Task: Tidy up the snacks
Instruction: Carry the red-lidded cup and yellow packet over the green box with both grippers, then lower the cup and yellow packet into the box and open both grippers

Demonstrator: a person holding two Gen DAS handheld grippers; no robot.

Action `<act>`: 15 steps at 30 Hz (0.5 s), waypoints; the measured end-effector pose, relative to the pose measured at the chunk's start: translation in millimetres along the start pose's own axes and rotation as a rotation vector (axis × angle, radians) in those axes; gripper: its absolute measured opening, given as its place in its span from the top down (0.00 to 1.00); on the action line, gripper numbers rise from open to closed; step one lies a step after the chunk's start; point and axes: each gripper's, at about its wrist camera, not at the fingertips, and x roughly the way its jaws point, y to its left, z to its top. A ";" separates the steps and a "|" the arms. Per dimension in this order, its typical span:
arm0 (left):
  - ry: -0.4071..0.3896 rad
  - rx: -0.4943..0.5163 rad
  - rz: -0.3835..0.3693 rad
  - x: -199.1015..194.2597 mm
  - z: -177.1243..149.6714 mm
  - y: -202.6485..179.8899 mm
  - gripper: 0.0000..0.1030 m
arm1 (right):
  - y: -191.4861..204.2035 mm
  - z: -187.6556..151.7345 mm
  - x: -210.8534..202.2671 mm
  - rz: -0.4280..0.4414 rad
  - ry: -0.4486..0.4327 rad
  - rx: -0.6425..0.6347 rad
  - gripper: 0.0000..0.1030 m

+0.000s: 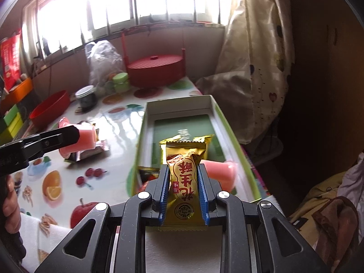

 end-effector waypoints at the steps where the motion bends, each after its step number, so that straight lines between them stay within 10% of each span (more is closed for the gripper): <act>1: 0.003 0.003 -0.004 2.9 0.5 -1.6 0.57 | -2.9 0.4 1.2 -0.005 0.002 0.004 0.78; 15: 0.080 0.020 -0.038 46.1 0.3 -21.6 0.57 | -31.8 3.4 22.2 -0.033 0.024 0.037 0.78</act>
